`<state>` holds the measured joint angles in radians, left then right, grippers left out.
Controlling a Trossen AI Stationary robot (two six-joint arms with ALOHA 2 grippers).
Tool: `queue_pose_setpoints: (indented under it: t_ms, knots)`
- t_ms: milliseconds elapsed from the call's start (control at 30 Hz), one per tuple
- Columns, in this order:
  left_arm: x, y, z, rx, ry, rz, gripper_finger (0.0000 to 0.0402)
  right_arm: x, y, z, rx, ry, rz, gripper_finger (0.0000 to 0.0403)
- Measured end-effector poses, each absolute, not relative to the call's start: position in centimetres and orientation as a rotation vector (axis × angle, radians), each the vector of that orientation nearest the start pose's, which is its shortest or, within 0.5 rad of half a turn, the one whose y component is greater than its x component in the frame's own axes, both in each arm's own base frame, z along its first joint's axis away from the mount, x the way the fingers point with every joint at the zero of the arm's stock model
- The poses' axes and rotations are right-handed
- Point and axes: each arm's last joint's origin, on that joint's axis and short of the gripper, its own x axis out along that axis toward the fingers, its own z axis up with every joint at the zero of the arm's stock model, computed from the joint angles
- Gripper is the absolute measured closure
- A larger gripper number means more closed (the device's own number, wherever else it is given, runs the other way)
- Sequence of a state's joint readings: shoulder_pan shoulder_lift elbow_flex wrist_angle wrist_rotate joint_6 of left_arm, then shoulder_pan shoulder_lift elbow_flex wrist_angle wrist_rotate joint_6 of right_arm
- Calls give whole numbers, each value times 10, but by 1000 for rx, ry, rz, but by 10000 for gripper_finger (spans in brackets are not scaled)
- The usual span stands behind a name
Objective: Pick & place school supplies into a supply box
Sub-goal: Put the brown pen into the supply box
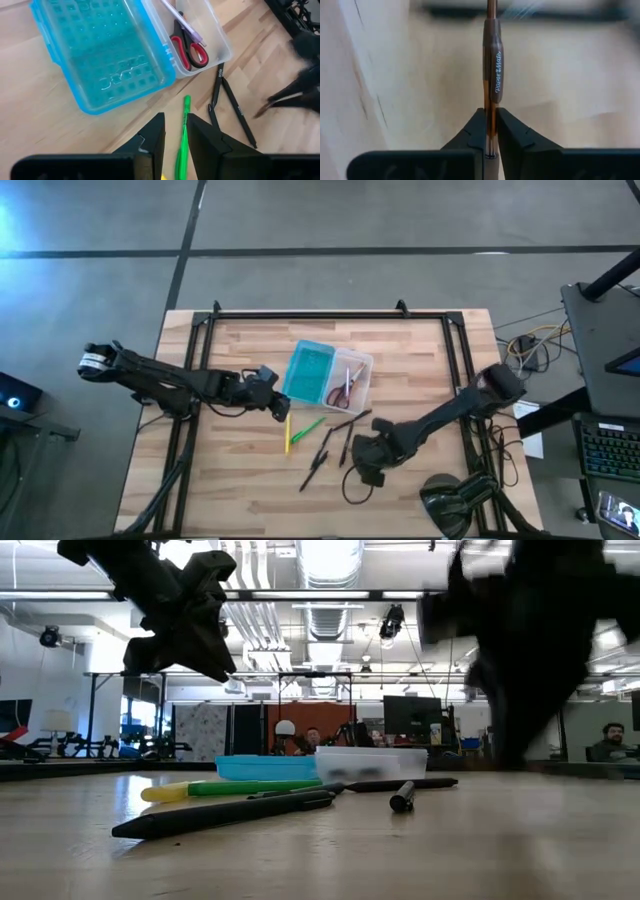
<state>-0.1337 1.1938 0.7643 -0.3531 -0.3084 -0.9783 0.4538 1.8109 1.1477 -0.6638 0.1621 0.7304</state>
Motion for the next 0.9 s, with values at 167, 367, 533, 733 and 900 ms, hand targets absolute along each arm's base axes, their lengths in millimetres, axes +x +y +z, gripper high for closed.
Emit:
queue_pose_setpoints:
  t_ms: [167, 367, 533, 733, 900]
  knots:
    - [239, -23, 236, -763, 590, 510, 337, 284, 126, 205, -4, 1175, -285, 385]
    - [242, -22, 239, -784, 547, 501, 337, 288, 65, 221, -298, 1221, -329, 383]
    - [244, -15, 240, -896, 484, 560, 337, 305, -11, 218, 303, 1114, -549, 383]
    - [245, -1, 243, -1021, 339, 699, 337, 304, -60, 218, 783, 714, -677, 381]
    - [246, 8, 245, -1079, 276, 746, 337, 300, -70, 202, 890, 644, -664, 371]
